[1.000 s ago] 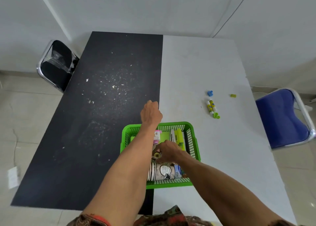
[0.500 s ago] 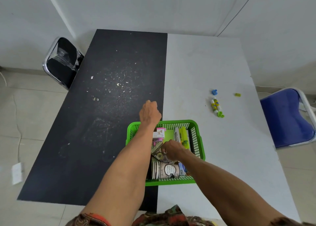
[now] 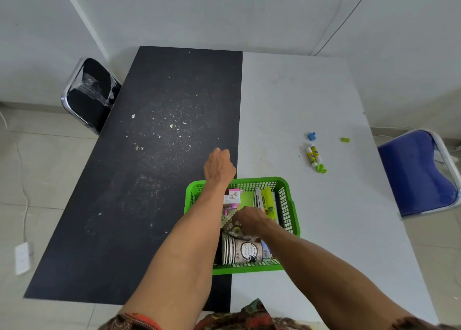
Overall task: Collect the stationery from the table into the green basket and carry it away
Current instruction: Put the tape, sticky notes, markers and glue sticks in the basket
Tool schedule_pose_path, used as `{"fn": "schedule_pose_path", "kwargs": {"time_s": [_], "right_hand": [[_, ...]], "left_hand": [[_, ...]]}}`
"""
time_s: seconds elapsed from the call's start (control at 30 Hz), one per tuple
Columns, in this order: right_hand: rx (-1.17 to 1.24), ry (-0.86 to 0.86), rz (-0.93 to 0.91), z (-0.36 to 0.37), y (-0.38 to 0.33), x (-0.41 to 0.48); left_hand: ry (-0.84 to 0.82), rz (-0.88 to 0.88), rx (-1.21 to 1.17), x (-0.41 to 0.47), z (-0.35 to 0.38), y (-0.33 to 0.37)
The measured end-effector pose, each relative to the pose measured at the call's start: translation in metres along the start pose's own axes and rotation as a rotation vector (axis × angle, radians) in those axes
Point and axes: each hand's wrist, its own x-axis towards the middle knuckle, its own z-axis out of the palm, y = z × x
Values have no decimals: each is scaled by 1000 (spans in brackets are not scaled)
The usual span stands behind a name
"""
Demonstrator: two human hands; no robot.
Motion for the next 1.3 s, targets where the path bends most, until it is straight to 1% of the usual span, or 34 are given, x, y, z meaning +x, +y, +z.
{"fn": "schedule_pose_path", "kwargs": {"time_s": [0.2, 0.53, 0.73, 0.87, 0.97, 1.07, 1.17, 1.23, 1.3], "right_hand": [[-64, -22, -29, 1, 2, -1], [-37, -11, -52, 3, 9, -6], [7, 30, -72, 2, 15, -8], [74, 149, -67, -8, 23, -8], [121, 314, -26, -25, 36, -6], [177, 484, 43, -46, 57, -4], [273, 614, 142, -66, 88, -4], [326, 663, 211, -74, 112, -2], [372, 660, 285, -77, 137, 0]], "left_hand": [[7, -3, -4, 2, 0, 0], [2, 16, -14, 4, 2, 11], [-5, 28, -11, 7, 5, 19], [-27, 24, -9, 9, 9, 25], [-46, 34, 2, 14, 13, 34], [-76, 49, 8, 21, 19, 49], [-111, 72, 8, 28, 28, 67], [-134, 95, 10, 34, 35, 78], [-161, 115, 10, 40, 43, 85]]}}
